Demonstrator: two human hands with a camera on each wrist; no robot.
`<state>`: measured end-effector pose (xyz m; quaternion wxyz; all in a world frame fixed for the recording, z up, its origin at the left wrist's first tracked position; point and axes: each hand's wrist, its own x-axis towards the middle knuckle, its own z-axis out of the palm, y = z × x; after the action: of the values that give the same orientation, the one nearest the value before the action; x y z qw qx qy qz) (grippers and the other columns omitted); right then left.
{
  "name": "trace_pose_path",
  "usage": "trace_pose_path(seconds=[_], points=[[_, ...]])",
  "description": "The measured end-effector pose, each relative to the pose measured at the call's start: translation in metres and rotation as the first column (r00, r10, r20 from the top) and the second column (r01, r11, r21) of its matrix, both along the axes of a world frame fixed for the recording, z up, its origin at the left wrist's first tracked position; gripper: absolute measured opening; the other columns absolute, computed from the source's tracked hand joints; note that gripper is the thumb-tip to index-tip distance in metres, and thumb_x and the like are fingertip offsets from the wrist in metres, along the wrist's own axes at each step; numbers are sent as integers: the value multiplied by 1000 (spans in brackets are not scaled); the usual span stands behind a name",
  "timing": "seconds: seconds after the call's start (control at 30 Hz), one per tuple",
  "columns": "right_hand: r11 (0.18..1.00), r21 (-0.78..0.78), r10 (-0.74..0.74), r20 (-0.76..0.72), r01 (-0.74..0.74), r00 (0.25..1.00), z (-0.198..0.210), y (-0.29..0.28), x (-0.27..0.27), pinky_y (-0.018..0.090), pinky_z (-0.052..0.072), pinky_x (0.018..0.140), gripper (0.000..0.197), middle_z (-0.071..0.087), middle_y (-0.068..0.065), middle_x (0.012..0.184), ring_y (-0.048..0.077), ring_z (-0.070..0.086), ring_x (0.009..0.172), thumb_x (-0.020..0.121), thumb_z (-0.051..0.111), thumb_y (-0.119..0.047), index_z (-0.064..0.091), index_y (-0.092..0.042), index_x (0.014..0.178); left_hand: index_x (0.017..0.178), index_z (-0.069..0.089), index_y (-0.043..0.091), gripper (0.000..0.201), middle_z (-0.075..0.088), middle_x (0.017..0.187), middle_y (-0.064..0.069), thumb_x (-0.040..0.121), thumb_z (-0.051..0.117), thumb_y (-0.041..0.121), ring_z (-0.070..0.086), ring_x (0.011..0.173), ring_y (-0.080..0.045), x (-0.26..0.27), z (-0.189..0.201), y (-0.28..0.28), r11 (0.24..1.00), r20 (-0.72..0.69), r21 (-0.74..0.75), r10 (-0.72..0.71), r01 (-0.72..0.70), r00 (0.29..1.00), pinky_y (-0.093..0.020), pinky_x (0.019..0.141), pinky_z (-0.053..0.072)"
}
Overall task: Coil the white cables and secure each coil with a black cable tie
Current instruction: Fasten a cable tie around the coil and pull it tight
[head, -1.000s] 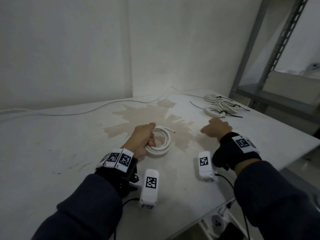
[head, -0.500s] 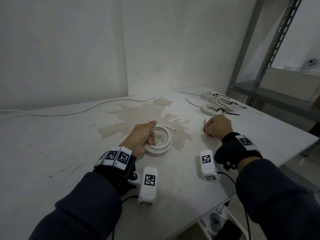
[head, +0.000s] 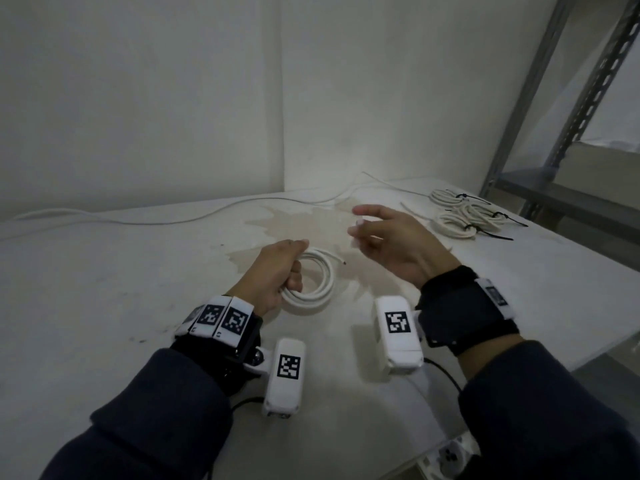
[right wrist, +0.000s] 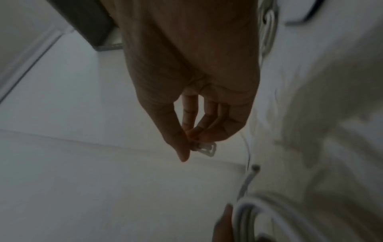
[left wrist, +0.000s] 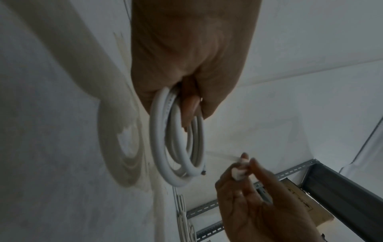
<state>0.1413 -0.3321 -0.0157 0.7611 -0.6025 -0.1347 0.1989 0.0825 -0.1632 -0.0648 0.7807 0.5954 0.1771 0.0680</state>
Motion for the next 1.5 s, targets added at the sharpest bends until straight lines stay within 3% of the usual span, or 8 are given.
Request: trace_pose_path(seconds=[0.23, 0.47, 0.73, 0.83, 1.0, 1.23, 1.37, 1.5], points=[[985, 68, 163, -73, -158, 984, -18, 100, -34, 18, 53, 57, 3, 64, 8, 73, 12, 63, 59, 85, 67, -1, 66, -3, 86, 64, 35, 18, 38, 25, 50, 5, 97, 51, 14, 21, 36, -7, -49, -1, 65, 985, 40, 56, 160, -162, 986, -16, 33, 21], [983, -111, 153, 72, -145, 986, -36, 145, -48, 18, 52, 56, 40, 72, 6, 80, 11, 68, 65, 73, 75, 8, 60, -8, 106, 68, 38, 19, 31, 25, 47, 6, 96, 49, 11, 19, 33, -5, -64, -19, 103, 970, 17, -112, 217, -214, 976, -12, 31, 19], [955, -289, 167, 325, -71, 931, -44, 143, -41, 8, 42, 51, 52, 70, 6, 68, -2, 58, 48, 70, 74, 12, 61, -5, 118, 62, 44, 18, 36, 25, 47, 6, 97, 51, 13, 19, 37, -7, -57, -24, 99, 992, 103, 54, 107, -113, 989, -14, 35, 21], [949, -310, 176, 366, -58, 914, -46, 145, -39, 8, 40, 48, 44, 66, 9, 69, -3, 53, 43, 68, 75, 12, 65, 2, 109, 60, 44, 18, 38, 25, 47, 5, 98, 51, 15, 20, 38, -8, -56, -25, 99, 987, 120, 115, 102, -115, 988, -14, 35, 22], [935, -352, 190, 436, -27, 880, -49, 145, -37, 13, 38, 49, 20, 54, -1, 57, 1, 44, 45, 62, 77, 11, 65, -4, 67, 60, 44, 18, 38, 24, 45, 7, 98, 51, 16, 19, 37, -7, -56, -22, 95, 983, 135, 161, 68, -90, 988, -14, 35, 22], [948, -314, 204, 500, -43, 842, -53, 144, -35, 33, 52, 77, 18, 65, 24, 80, 21, 61, 74, 61, 71, 17, 61, 16, 76, 73, 43, 16, 31, 29, 46, 8, 100, 48, 31, 23, 36, -6, -54, -19, 88, 979, 76, 180, 81, -94, 994, -16, 36, 24], [941, -336, 220, 524, -37, 823, -54, 144, -36, 25, 48, 67, 29, 57, -3, 62, 15, 57, 67, 61, 71, 18, 55, -6, 57, 68, 44, 16, 31, 26, 45, 8, 98, 48, 24, 22, 35, -7, -54, -18, 85, 986, 23, 151, 64, -66, 998, -15, 35, 22], [939, -338, 243, 524, -62, 817, -58, 145, -34, 19, 45, 57, 39, 54, -11, 53, 6, 55, 56, 61, 71, 20, 52, -13, 54, 61, 43, 17, 34, 24, 44, 7, 94, 50, 18, 20, 36, -9, -55, -16, 84, 992, -18, 100, 77, -75, 997, -16, 35, 21]])
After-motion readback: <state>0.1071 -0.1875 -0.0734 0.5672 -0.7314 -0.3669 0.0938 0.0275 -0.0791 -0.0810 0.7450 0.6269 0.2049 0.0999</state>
